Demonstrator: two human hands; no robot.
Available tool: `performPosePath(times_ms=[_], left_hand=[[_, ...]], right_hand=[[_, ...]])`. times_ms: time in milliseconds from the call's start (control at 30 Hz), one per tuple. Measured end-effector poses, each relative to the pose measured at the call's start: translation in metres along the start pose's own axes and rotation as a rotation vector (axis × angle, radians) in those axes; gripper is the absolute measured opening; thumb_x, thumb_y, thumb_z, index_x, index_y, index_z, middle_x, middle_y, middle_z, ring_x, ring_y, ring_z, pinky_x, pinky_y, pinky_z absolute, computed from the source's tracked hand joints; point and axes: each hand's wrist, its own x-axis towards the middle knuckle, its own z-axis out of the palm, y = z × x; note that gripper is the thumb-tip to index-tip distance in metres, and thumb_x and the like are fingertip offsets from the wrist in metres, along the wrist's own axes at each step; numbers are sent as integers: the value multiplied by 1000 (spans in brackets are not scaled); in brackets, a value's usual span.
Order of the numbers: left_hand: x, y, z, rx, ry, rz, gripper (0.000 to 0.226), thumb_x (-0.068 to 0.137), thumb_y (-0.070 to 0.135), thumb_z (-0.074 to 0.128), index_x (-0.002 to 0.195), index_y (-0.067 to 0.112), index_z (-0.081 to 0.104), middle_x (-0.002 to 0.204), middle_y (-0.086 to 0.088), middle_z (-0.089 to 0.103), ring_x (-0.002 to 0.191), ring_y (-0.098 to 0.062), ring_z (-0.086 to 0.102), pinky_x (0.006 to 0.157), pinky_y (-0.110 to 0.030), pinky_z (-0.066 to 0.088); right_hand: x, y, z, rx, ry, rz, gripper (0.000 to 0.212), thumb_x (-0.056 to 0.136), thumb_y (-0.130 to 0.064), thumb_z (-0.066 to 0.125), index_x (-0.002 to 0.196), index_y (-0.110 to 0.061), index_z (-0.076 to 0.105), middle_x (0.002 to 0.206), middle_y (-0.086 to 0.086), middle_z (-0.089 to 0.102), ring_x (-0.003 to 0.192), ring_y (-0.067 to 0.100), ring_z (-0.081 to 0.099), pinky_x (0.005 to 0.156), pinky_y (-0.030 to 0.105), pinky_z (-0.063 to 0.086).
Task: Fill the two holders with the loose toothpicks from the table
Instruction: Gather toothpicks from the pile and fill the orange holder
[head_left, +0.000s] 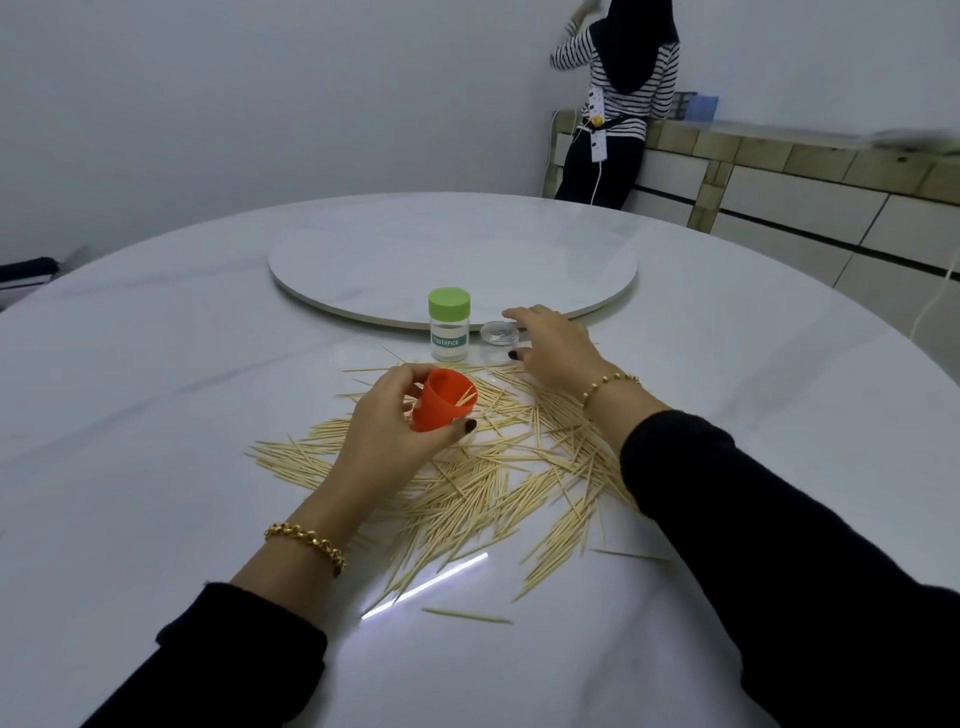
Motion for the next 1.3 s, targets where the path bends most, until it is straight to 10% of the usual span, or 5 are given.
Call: performPosePath(times_ms=[333,667,867,1300], left_hand=[[-9,9,0,62,-14,33,54,72,32,81,118,22,55,110,12,53,101,-6,49,74,-6,36],[-11,11,-2,112,-25,58,59,73,31,81,124,17,55,116,6,55,104,-7,48,71,-6,35],[-11,12,1,128,-47,95,59,73,31,80,124,19,54,116,8,54,105,-7,47,73,-6,34],[-9,10,0,151,-32,102,60,72,30,81,125,17,54,118,4,56,105,-7,48,73,-5,34]], right_hand=[[-72,7,-23,90,27,92,23,94,-28,56,116,-29,64,124,-6,58,117,15,50,99,42,34],[-118,5,-23,122,64,190,35,91,-45,56,118,-23,64,118,-6,58,110,15,53,95,40,35],[-111,-8,-12,-129,50,235,55,85,-67,46,64,-17,54,90,-2,55,90,18,53,92,45,36],[-99,-29,-1,-133,189,197,31,91,-46,54,101,-21,69,103,-3,63,106,19,53,92,41,32]])
